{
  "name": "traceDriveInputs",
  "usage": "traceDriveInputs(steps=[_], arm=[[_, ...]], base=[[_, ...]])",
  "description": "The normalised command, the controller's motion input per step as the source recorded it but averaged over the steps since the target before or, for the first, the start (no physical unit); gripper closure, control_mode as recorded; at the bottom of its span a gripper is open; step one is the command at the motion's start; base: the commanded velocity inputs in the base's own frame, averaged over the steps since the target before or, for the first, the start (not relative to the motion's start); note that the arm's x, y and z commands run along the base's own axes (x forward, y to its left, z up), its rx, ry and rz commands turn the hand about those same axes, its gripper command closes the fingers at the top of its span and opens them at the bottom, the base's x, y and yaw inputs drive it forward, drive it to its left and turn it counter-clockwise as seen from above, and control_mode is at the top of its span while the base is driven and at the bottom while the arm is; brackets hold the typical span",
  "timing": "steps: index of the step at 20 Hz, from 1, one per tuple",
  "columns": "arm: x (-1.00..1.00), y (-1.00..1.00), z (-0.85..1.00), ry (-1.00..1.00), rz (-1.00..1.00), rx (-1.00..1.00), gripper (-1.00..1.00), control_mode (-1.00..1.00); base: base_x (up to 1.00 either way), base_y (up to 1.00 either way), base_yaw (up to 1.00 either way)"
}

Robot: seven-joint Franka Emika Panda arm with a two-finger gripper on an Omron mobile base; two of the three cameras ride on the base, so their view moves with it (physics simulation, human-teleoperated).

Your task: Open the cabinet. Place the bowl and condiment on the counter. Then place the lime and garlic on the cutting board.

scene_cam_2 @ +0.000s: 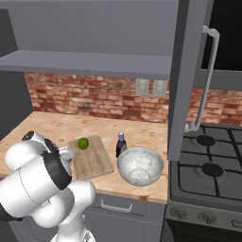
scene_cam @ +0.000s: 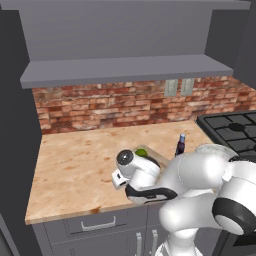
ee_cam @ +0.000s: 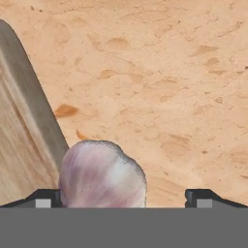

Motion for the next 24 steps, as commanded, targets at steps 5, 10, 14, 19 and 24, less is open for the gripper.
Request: traceDriveInputs(steps=[5,10,14,19,24], arm=[[0.00,0.00,-0.06,0.00,0.00,0.04,-1.00,-1.00],[0.00,0.00,-0.10,0.00,0.00,0.02,1.00,-1.00],[0.00,0.00,-0.05,-0.02,0.00,0.06,1.00,-1.00],[0.00,0.00,0.00,-0.05,0.00,0.03,1.00,-1.00],[0.00,0.00,0.10,-0.07,0.00,0.00,1.00,-1.00]], base=[[0.00,0.00,0.00],[0.00,0.00,0.00],[0.00,0.00,0.00],[0.00,0.00,0.00],[0.00,0.00,0.00]])
